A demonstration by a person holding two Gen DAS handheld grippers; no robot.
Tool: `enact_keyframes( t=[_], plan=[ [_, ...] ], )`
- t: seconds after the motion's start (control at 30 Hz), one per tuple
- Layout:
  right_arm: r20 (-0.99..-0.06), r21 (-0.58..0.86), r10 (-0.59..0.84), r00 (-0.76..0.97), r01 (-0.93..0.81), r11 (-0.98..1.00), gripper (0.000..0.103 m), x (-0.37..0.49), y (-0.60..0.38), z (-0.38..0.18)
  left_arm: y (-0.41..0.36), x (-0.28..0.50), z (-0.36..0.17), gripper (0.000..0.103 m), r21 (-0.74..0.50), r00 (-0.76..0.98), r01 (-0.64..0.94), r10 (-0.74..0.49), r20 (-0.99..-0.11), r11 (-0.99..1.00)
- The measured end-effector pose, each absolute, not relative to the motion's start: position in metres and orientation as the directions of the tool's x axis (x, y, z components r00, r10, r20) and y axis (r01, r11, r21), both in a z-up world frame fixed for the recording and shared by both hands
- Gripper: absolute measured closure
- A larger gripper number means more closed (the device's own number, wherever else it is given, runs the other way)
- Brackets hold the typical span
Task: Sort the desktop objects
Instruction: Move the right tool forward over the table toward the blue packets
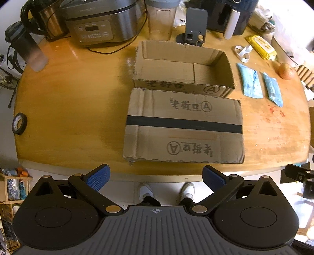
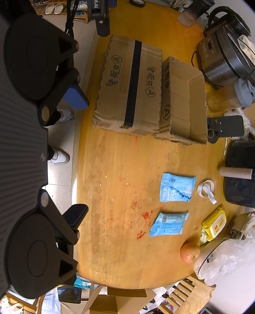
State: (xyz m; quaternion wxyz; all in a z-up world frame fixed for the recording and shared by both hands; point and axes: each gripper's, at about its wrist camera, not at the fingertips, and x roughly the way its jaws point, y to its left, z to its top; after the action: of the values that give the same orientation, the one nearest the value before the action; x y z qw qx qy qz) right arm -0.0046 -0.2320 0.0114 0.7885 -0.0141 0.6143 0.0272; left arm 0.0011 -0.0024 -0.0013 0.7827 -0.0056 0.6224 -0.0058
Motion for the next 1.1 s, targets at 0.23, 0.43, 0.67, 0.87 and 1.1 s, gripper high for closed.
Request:
enact_keyframes(
  t=[0.23,0.43,0.67,0.87,1.1],
  plan=[
    [-0.970,0.016,0.029,0.241,-0.058,0.998,0.000,0.005,-0.240,0.008,-0.009,0.003,-0.004,0.000,-0.029,0.216,0.007,-0.029,-0.976,1.000],
    [-0.971,0.019,0.033,0.238,-0.057,0.998,0.000,0.013,-0.247,0.004,-0.021,0.005,-0.008,0.000,-0.030,0.210,-0.001,-0.029,-0.977,1.000],
    [-0.972,0.021,0.034,0.234,-0.056,0.998,0.000,0.016,-0.265,0.001,-0.040,0.007,-0.012,0.000,-0.029,0.206,-0.003,-0.028,-0.978,1.000],
    [-0.973,0.022,0.033,0.230,-0.048,0.999,0.000,0.020,-0.280,0.000,-0.057,0.009,-0.013,0.000,-0.022,0.202,0.006,-0.023,-0.979,1.000],
    [-0.973,0.027,0.036,0.227,-0.044,0.999,0.000,0.019,-0.297,-0.003,-0.073,0.009,-0.014,0.000,-0.017,0.193,0.010,-0.019,-0.981,1.000]
  ],
)
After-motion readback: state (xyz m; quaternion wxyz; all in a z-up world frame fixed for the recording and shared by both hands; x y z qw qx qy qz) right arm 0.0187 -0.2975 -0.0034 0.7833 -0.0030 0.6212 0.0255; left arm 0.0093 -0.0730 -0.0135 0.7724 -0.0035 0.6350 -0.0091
